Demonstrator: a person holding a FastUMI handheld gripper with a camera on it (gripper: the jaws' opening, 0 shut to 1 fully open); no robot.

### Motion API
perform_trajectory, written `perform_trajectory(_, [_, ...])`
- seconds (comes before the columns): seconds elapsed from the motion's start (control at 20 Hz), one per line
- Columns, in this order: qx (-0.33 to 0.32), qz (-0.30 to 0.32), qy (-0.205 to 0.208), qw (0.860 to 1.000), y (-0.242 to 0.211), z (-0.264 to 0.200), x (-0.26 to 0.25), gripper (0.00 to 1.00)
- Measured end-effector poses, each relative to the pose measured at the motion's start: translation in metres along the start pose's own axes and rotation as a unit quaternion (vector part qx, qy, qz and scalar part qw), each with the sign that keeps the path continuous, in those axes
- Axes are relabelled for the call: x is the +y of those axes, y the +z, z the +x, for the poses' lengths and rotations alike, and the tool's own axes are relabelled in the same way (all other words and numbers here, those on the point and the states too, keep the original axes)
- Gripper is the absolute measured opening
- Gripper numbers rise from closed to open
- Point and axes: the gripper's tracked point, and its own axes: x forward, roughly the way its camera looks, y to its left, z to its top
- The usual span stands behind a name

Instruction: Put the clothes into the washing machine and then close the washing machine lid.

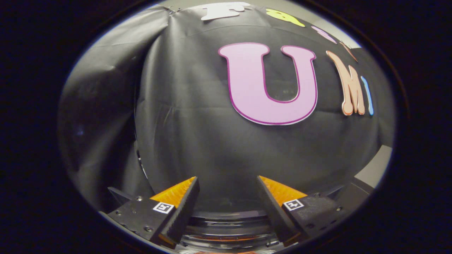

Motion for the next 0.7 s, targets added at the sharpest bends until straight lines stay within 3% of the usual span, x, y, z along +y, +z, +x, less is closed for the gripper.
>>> perform_trajectory(0.35, [0.040,-0.006,-0.007,0.999,-0.0076,-0.0028,-0.0038,0.98])
perform_trajectory(0.7, [0.001,-0.010,-0.008,1.000,-0.0009,0.0003,-0.0048,1.00])
